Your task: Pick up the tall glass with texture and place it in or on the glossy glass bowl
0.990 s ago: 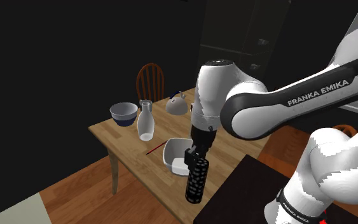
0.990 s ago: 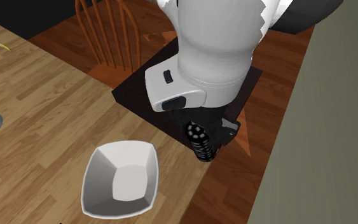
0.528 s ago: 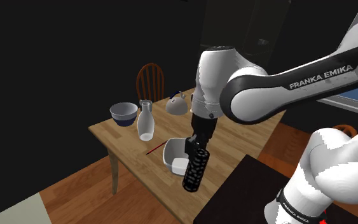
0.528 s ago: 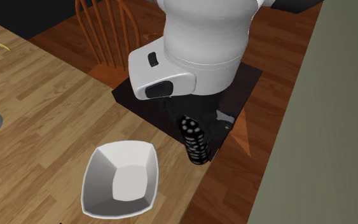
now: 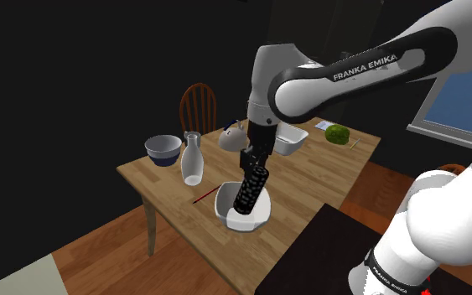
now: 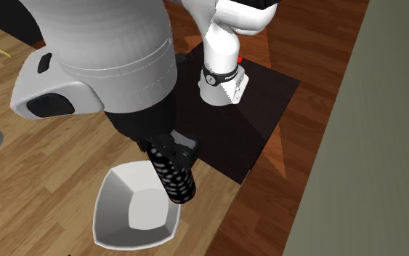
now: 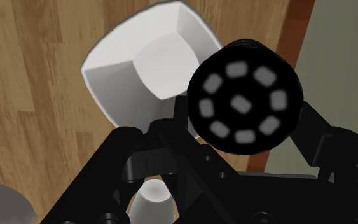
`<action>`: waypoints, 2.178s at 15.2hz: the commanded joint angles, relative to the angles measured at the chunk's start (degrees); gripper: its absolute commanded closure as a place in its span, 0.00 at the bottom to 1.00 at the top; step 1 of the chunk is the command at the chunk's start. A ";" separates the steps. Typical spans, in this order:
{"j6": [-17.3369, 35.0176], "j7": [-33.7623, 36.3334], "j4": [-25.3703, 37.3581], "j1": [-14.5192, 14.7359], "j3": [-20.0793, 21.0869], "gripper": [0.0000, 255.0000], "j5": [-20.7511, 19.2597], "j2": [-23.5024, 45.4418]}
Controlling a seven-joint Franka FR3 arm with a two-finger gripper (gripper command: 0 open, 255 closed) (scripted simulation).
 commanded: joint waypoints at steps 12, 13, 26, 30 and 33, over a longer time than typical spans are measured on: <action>1.48 -6.91 10.58 -4.87 -5.00 1.00 -4.24 12.31; 2.28 -6.86 10.11 -4.87 -4.97 1.00 -4.29 12.64; 12.72 -6.08 5.19 -4.94 -4.69 1.00 -5.21 18.23; 15.13 -5.82 4.36 -4.96 -4.65 1.00 -5.55 19.82; 15.13 -5.82 4.37 -4.96 -4.65 1.00 -5.55 19.82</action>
